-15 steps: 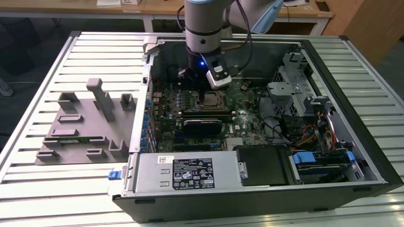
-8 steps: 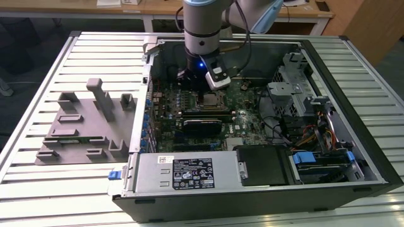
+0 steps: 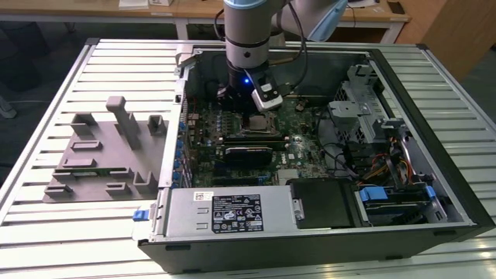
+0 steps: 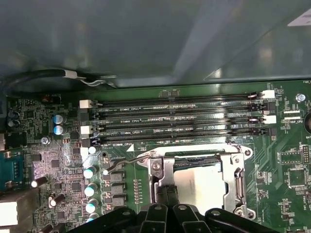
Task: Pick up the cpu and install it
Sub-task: 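Close the cpu cover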
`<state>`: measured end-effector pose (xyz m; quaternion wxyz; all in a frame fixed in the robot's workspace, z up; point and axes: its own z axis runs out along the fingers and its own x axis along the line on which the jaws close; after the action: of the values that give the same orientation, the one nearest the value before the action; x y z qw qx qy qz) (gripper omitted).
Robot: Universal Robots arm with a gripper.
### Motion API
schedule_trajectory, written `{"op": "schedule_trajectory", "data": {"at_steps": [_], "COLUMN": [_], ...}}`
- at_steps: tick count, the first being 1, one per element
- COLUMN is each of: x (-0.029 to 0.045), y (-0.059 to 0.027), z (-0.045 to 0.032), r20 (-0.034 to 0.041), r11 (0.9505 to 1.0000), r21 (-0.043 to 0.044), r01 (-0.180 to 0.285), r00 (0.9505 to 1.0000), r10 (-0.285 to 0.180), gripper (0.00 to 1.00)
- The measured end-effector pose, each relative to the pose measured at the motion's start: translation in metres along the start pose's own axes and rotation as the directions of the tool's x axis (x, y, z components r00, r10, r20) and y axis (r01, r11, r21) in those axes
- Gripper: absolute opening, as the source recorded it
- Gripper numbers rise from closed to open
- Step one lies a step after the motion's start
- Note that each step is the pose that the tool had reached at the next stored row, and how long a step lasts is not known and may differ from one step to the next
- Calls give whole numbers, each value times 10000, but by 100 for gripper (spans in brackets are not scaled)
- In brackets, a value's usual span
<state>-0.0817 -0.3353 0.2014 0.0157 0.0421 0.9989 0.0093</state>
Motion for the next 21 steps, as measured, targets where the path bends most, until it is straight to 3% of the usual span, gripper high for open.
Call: {"op": "schedule_trajectory", "data": {"at_steps": [21], "x": [-45], "y": [5], "z": [-19], "r20": [-3], "r11": [10000], "r21": [-6], "r01": [37], "r00": [10000], "r10": [-37], "gripper": [11]}}
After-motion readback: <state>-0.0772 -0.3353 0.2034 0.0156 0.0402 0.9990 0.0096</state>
